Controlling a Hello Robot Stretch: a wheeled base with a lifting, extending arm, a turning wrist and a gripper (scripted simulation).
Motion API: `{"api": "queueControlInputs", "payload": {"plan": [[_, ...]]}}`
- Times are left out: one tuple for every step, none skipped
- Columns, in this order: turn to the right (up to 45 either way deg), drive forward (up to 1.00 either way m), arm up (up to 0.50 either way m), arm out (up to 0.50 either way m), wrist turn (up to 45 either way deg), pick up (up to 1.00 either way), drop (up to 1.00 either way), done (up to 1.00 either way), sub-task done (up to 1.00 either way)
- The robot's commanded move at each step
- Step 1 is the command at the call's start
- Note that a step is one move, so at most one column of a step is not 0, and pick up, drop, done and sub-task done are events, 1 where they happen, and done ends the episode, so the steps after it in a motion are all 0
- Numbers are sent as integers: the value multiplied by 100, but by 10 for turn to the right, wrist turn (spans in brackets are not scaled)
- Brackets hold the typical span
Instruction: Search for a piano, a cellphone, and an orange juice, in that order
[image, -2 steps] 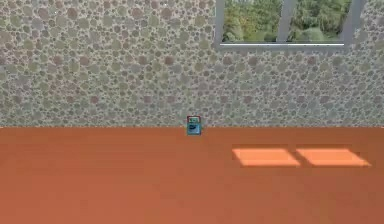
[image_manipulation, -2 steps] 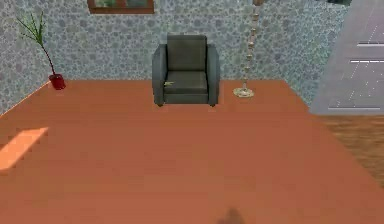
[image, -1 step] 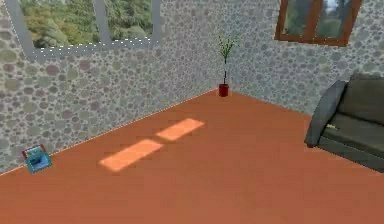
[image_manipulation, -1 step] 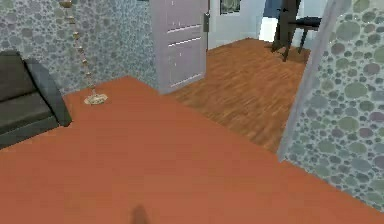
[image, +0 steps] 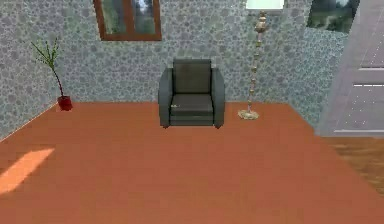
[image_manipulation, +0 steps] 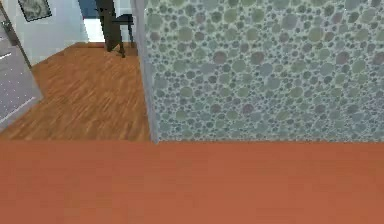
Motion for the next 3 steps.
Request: {"api": "queueControlInputs", "payload": {"plan": [[450,0,0,0,0,0,0,0,0],[150,0,0,0,0,0,0,0,0],[0,100,0,0,0,0,0,0,0]]}}
